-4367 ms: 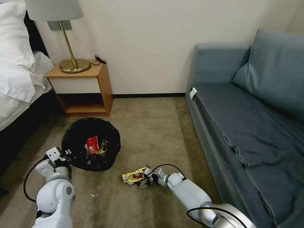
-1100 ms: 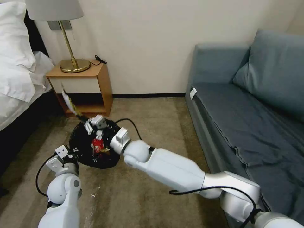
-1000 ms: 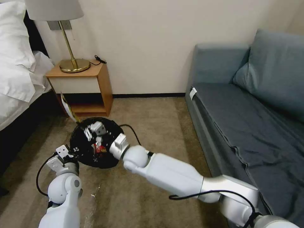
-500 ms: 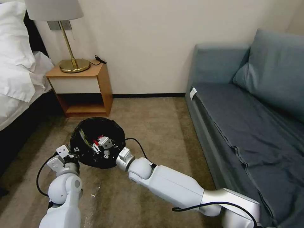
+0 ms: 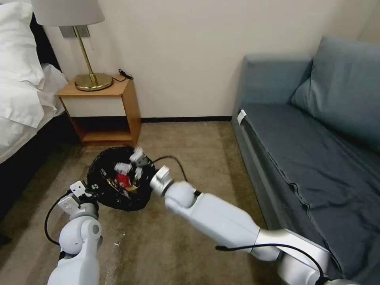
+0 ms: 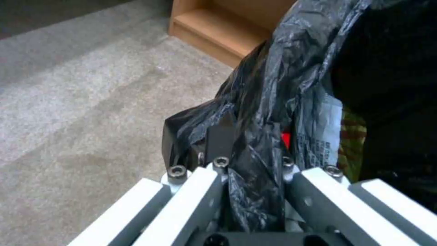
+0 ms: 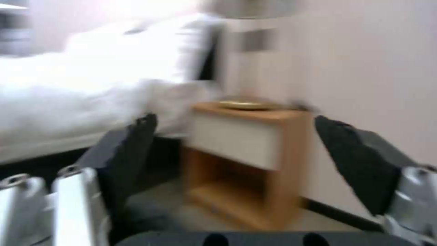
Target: Pick up the trash bin, then pick up the garbage on the floor and place it into the trash bin.
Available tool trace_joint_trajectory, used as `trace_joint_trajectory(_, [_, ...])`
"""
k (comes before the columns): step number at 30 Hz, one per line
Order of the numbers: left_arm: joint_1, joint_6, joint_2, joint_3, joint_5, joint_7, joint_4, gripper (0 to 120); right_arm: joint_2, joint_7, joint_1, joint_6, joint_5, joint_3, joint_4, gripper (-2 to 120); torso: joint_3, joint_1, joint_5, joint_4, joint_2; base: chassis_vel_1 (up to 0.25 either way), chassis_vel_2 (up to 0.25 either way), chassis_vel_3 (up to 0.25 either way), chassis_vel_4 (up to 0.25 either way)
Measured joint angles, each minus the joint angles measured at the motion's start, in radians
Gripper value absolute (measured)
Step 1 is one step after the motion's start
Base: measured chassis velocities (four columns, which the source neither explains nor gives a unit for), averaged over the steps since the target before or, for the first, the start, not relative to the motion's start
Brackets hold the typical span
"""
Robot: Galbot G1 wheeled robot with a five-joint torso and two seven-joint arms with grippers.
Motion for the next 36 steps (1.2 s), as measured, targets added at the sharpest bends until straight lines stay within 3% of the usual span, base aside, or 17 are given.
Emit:
trace_joint_trajectory(3, [-0.006, 0.008, 0.002, -0.001, -0.002, 0.003, 0.001, 1, -0.013, 0.079, -0.022, -0.052, 0.002, 0.086, 0.017, 99, 0.000, 0.000, 0.0000, 0.0000, 0.000, 0.000, 0.000, 0.000, 0.000])
trace_joint_trajectory(7, [-0.007, 0.010, 0.014, -0.001, -0.006, 0.007, -0.002, 1, -0.052, 0.098, -0.080, -0.088, -0.018, 0.226, 0.049, 100, 0.000, 0.000, 0.0001, -0.0002, 0.000, 0.000, 0.000, 0.000, 0.000])
trace_joint_trajectory(9, [-0.006, 0.011, 0.033, 0.001, -0.008, 0.033, -0.005, 1, -0.109, 0.053, -0.190, -0.103, -0.052, 0.402, 0.108, 100, 0.000, 0.000, 0.0002, -0.0004, 0.000, 0.000, 0.000, 0.000, 0.000])
trace_joint_trajectory(13, [-0.002, 0.013, 0.048, 0.005, -0.006, 0.050, -0.006, 1, -0.131, 0.019, -0.275, -0.107, -0.080, 0.514, 0.150, 100, 0.000, 0.000, 0.0004, 0.0001, 0.000, 0.000, 0.000, 0.000, 0.000])
trace_joint_trajectory(18, [0.003, 0.013, 0.051, 0.008, -0.010, 0.057, -0.008, 1, -0.136, -0.084, -0.506, -0.132, -0.154, 0.732, 0.306, 100, 0.000, 0.000, -0.0001, -0.0005, 0.000, 0.000, 0.000, 0.000, 0.000])
trace_joint_trajectory(28, [0.015, 0.014, 0.071, -0.005, -0.032, 0.061, 0.006, 1, -0.100, -0.149, -0.644, -0.092, -0.222, 0.834, 0.364, 100, 0.000, 0.000, -0.0002, 0.0000, 0.000, 0.000, 0.000, 0.000, 0.000])
trace_joint_trajectory(34, [0.006, 0.073, 0.085, -0.012, -0.165, 0.012, 0.029, 1, -0.093, -0.146, -0.648, -0.038, -0.250, 0.842, 0.323, 100, 0.000, 0.000, -0.0001, 0.0001, 0.000, 0.000, 0.000, 0.000, 0.000])
trace_joint_trajectory(36, [-0.015, 0.078, 0.083, -0.012, -0.229, -0.043, 0.057, 1, -0.093, -0.146, -0.647, -0.026, -0.252, 0.842, 0.310, 100, 0.000, 0.000, -0.0002, 0.0002, 0.000, 0.000, 0.000, 0.000, 0.000])
